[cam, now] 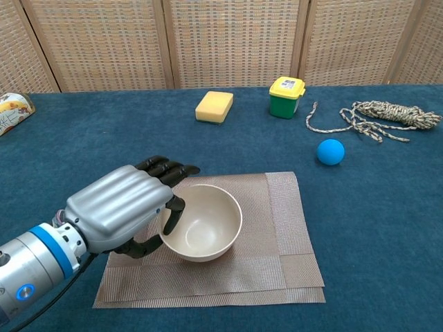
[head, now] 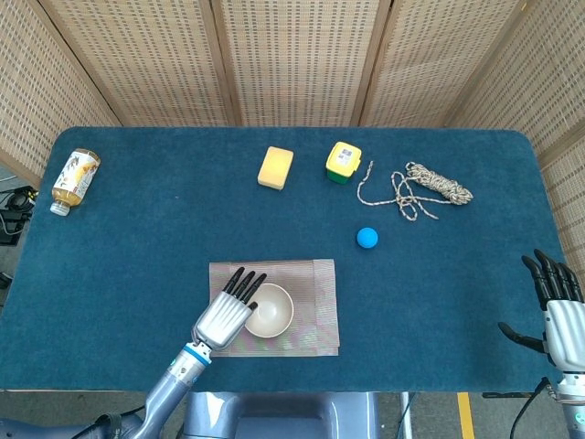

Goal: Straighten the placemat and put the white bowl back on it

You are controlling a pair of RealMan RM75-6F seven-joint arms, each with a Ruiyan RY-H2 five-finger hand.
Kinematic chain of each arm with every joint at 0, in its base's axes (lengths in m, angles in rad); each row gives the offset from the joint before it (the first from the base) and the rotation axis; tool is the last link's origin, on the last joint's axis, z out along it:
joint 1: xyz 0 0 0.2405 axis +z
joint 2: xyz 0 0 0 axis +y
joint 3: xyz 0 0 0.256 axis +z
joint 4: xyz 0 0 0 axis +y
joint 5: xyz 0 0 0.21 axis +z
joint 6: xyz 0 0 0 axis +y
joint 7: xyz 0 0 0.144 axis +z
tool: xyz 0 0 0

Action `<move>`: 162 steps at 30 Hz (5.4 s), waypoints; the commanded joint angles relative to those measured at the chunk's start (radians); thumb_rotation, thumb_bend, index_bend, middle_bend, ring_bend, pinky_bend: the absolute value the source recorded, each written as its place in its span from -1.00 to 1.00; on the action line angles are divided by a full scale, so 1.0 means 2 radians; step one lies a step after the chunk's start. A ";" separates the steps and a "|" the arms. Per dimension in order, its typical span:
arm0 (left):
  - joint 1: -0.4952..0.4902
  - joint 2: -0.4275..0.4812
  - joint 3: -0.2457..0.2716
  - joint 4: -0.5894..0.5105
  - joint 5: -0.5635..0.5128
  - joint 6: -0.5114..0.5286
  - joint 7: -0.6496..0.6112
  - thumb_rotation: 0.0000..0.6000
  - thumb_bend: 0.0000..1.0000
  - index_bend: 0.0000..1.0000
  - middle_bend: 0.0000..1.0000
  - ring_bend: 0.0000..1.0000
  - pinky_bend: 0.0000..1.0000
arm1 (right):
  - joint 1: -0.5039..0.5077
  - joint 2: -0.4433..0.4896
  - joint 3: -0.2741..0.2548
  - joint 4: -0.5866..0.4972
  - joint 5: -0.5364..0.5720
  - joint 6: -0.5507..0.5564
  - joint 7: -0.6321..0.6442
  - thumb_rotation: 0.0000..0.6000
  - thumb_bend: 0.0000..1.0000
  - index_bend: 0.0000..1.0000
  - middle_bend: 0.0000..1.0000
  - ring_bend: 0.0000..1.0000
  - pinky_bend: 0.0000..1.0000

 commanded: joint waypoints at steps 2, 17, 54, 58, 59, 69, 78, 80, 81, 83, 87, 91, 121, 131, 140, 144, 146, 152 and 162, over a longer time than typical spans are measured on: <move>0.002 0.019 0.003 -0.005 0.011 0.019 -0.014 1.00 -0.17 0.15 -1.00 -1.00 -1.00 | 0.000 0.000 0.000 0.000 0.000 0.001 -0.001 1.00 -0.73 -1.00 -1.00 -1.00 -1.00; 0.022 0.110 -0.008 0.000 0.012 0.074 -0.093 1.00 -0.17 0.23 -1.00 -1.00 -1.00 | -0.001 -0.002 -0.001 -0.003 -0.001 0.002 -0.010 1.00 -0.73 -1.00 -1.00 -1.00 -1.00; 0.087 0.154 0.003 0.225 -0.066 0.056 -0.314 1.00 -0.19 0.07 -1.00 -1.00 -1.00 | 0.002 -0.014 -0.008 -0.007 -0.010 0.000 -0.046 1.00 -0.73 -1.00 -1.00 -1.00 -1.00; 0.087 0.160 0.001 0.216 -0.073 0.048 -0.308 1.00 -0.23 -0.12 -1.00 -1.00 -1.00 | 0.002 -0.014 -0.008 -0.007 -0.011 0.000 -0.045 1.00 -0.73 -1.00 -1.00 -1.00 -1.00; 0.088 0.162 0.001 0.212 -0.074 0.047 -0.307 1.00 -0.23 -0.16 -1.00 -1.00 -1.00 | 0.002 -0.014 -0.008 -0.007 -0.011 0.000 -0.045 1.00 -0.73 -1.00 -1.00 -1.00 -1.00; 0.091 0.192 0.004 0.171 -0.061 0.061 -0.311 1.00 -0.49 -0.83 -1.00 -1.00 -1.00 | 0.001 -0.013 -0.008 -0.007 -0.012 0.002 -0.043 1.00 -0.73 -1.00 -1.00 -1.00 -1.00; 0.089 0.254 0.023 0.081 -0.022 0.067 -0.332 1.00 -0.60 -0.94 -1.00 -1.00 -1.00 | 0.001 -0.013 -0.009 -0.008 -0.014 0.003 -0.042 1.00 -0.73 -1.00 -1.00 -1.00 -1.00; 0.090 0.258 0.025 0.066 -0.012 0.077 -0.327 1.00 -0.61 -0.94 -1.00 -1.00 -1.00 | 0.001 -0.013 -0.008 -0.008 -0.014 0.004 -0.042 1.00 -0.73 -1.00 -1.00 -1.00 -1.00; 0.091 0.259 0.027 0.059 -0.006 0.082 -0.324 1.00 -0.62 -0.94 -1.00 -1.00 -1.00 | 0.000 -0.013 -0.008 -0.008 -0.014 0.004 -0.042 1.00 -0.73 -1.00 -1.00 -1.00 -1.00; 0.091 0.260 0.030 0.042 0.006 0.090 -0.317 1.00 -0.65 -0.94 -1.00 -1.00 -1.00 | 0.000 -0.013 -0.009 -0.008 -0.014 0.004 -0.042 1.00 -0.73 -1.00 -1.00 -1.00 -1.00; 0.089 0.251 0.040 0.000 0.026 0.095 -0.275 1.00 -0.67 -0.94 -1.00 -1.00 -1.00 | 0.001 -0.012 -0.008 -0.008 -0.013 0.002 -0.040 1.00 -0.73 -1.00 -1.00 -1.00 -1.00; 0.088 0.238 0.047 -0.032 0.034 0.091 -0.235 1.00 -0.72 -0.94 -1.00 -1.00 -1.00 | 0.001 -0.011 -0.007 -0.008 -0.010 0.001 -0.035 1.00 -0.73 -1.00 -1.00 -1.00 -1.00; 0.082 0.066 0.065 -0.053 0.030 0.048 -0.015 1.00 -0.70 -0.86 -1.00 -1.00 -1.00 | 0.000 0.002 -0.005 -0.007 -0.009 0.004 0.001 1.00 -0.73 -1.00 -1.00 -1.00 -1.00; 0.081 0.055 0.069 -0.046 0.025 0.043 -0.006 1.00 -0.70 -0.84 -1.00 -1.00 -1.00 | -0.002 0.004 -0.007 -0.008 -0.015 0.007 0.005 1.00 -0.73 -1.00 -1.00 -1.00 -1.00; 0.084 0.055 0.078 -0.045 0.031 0.049 -0.007 1.00 -0.70 -0.84 -1.00 -1.00 -1.00 | -0.003 0.006 -0.006 -0.009 -0.015 0.009 0.010 1.00 -0.73 -1.00 -1.00 -1.00 -1.00; 0.086 0.058 0.081 -0.043 0.030 0.050 -0.013 1.00 -0.70 -0.84 -1.00 -1.00 -1.00 | -0.003 0.006 -0.007 -0.009 -0.016 0.009 0.009 1.00 -0.73 -1.00 -1.00 -1.00 -1.00; 0.085 0.058 0.081 -0.042 0.030 0.049 -0.014 1.00 -0.70 -0.84 -1.00 -1.00 -1.00 | -0.003 0.006 -0.007 -0.010 -0.016 0.009 0.009 1.00 -0.73 -1.00 -1.00 -1.00 -1.00; 0.082 0.053 0.074 -0.038 0.030 0.048 -0.021 1.00 -0.70 -0.80 -1.00 -1.00 -1.00 | -0.003 0.007 -0.007 -0.010 -0.015 0.009 0.010 1.00 -0.73 -1.00 -1.00 -1.00 -1.00; 0.077 0.044 0.070 -0.025 0.027 0.042 -0.025 1.00 -0.70 -0.75 -1.00 -1.00 -1.00 | -0.002 0.007 -0.007 -0.009 -0.015 0.008 0.012 1.00 -0.73 -1.00 -1.00 -1.00 -1.00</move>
